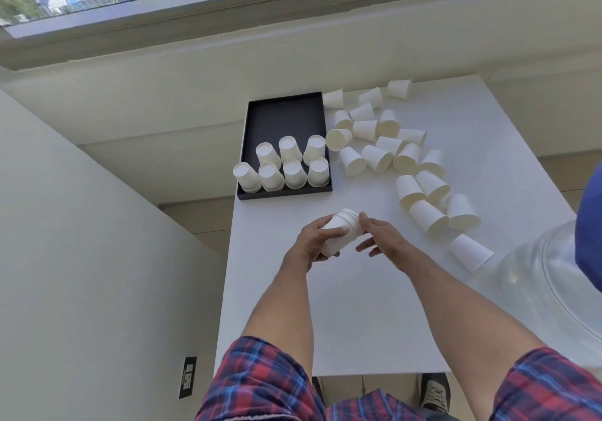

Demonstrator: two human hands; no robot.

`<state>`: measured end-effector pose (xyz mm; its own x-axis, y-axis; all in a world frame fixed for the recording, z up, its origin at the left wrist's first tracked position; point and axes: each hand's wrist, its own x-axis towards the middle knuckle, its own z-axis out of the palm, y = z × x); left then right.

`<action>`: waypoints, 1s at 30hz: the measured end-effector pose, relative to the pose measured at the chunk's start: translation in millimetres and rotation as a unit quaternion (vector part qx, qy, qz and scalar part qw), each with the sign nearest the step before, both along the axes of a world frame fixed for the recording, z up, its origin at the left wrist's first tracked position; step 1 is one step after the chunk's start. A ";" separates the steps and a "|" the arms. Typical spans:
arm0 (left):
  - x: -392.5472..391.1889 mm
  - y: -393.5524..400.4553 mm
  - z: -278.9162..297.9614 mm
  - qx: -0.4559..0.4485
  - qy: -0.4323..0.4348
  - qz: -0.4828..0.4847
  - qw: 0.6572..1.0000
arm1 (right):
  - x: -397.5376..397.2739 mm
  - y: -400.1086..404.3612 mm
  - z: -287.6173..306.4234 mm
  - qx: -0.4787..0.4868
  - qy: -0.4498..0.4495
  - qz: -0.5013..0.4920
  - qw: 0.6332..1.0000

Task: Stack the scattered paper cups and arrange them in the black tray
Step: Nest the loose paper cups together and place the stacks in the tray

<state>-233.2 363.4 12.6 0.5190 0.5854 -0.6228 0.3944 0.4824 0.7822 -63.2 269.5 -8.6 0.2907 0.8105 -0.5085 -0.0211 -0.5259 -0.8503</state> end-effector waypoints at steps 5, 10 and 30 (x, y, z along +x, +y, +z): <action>1.6 2.0 0.8 -0.013 0.009 -0.007 1.000 | 3.4 -6.4 1.4 0.009 0.035 0.052 0.998; 8.2 1.6 -2.2 0.000 0.051 -0.018 0.999 | 16.7 -11.8 -2.2 -0.016 -0.189 -0.068 0.979; 16.4 -10.6 -13.3 0.011 0.065 -0.053 0.996 | 57.1 -66.5 -18.2 -0.438 -0.392 -0.023 0.809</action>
<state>-216.9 352.8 -0.7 0.4939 0.5460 -0.6767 0.5415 0.4158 0.7307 -6.1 203.1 -26.9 0.8213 0.2196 -0.5266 0.3084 -0.9474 0.0859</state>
